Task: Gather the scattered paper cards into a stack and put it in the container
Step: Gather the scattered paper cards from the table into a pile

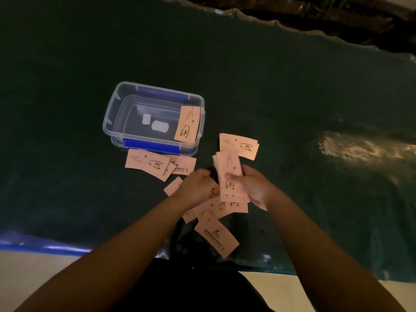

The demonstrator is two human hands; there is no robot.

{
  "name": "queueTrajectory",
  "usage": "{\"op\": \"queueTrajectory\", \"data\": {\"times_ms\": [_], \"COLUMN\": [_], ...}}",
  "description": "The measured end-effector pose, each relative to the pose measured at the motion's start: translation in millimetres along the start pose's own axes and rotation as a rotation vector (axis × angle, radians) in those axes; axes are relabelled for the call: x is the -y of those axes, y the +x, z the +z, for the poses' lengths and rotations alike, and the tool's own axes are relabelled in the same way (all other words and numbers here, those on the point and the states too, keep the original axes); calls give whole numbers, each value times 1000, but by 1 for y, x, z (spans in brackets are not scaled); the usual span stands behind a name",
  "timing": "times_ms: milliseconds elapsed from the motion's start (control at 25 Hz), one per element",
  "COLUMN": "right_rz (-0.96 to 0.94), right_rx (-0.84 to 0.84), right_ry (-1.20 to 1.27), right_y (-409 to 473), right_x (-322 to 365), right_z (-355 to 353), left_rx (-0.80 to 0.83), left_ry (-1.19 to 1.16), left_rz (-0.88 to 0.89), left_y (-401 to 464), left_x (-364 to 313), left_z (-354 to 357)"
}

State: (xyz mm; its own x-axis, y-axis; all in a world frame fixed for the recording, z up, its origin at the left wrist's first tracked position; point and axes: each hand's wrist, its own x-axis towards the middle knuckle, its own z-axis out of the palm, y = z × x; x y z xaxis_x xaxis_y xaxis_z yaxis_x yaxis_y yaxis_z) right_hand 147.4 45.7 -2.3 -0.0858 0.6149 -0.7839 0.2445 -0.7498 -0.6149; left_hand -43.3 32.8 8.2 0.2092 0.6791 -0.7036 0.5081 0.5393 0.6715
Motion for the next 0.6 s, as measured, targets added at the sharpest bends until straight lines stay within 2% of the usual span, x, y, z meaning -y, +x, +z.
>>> {"op": "queueTrajectory", "data": {"times_ms": [80,240,320,400,600], "right_rz": [49,96,94,84,56], "right_rx": [-54,-92,-92,-97,-101], "right_ry": [38,63,85,102,118], "right_y": [-5,-20,-28,-33,-41], "right_x": [-14,-48,-63,-75,-88], "right_z": [-9,-16,-15,-15,-14], "left_rx": [30,129,193,204,157], "left_ry": [235,972,1210,1275,1258], "left_rz": [92,336,459,512,556], "left_y": [-1,-7,-10,-10,-9], "left_x": [24,58,71,78,81], "left_z": [3,31,45,49,41]}}
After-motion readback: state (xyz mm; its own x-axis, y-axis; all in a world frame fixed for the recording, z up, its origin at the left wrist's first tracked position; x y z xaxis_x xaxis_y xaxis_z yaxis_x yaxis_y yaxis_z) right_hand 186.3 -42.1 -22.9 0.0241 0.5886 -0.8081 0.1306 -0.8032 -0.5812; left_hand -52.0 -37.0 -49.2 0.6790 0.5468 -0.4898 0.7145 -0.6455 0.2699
